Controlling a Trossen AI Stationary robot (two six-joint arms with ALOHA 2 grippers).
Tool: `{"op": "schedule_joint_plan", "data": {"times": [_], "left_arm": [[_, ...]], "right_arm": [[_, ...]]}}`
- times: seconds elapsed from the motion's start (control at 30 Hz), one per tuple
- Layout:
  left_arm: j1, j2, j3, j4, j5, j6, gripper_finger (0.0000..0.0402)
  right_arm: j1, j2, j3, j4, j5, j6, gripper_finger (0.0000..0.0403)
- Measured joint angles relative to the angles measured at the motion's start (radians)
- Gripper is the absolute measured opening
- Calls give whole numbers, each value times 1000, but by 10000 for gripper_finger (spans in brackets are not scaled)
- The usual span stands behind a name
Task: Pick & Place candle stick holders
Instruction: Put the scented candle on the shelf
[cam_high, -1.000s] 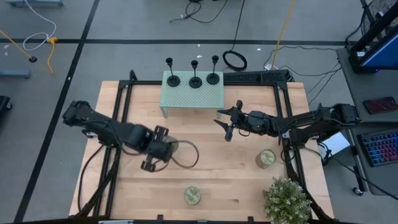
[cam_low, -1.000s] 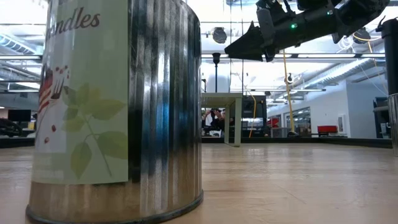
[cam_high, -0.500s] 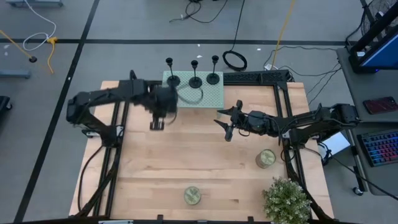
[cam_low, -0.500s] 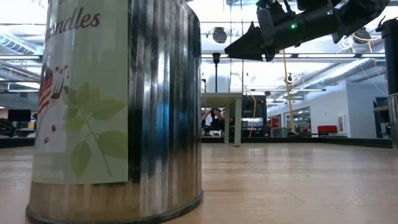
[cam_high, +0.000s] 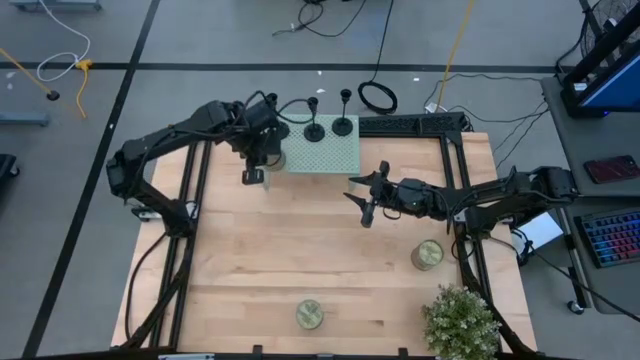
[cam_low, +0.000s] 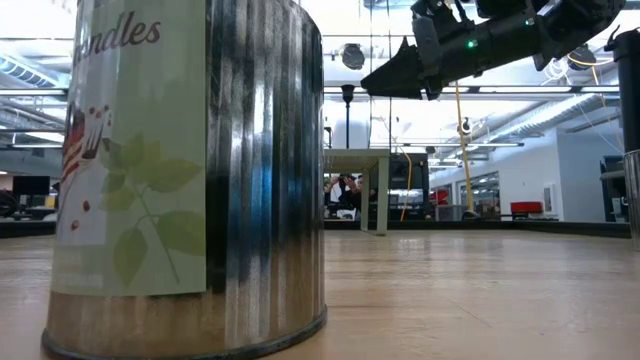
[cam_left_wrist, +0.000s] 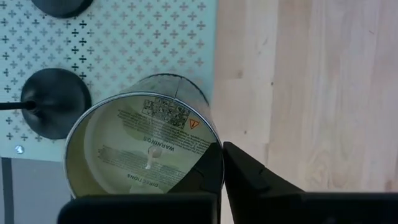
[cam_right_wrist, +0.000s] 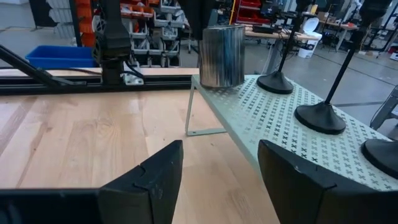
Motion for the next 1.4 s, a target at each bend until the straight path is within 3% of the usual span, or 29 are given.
{"op": "schedule_joint_plan", "data": {"times": [0.17, 0.83, 1.1, 1.27, 1.4], "left_arm": [[19, 0, 0, 59, 5, 21, 33], [17, -19, -2, 191, -1, 127, 35], [-80, -183, -2, 194, 3, 116, 35], [-165, -284, -45, 208, 47, 32, 35], [-239, -355, -203, 304, 152, -47, 35]], "right_arm": [[0, 0, 0, 0, 0, 0, 201], [1, 0, 0, -32, -5, -20, 201], [4, 0, 0, -30, -293, -22, 201], [51, 16, 0, -8, -308, -15, 201], [110, 71, -2, 71, -308, 8, 208]]}}
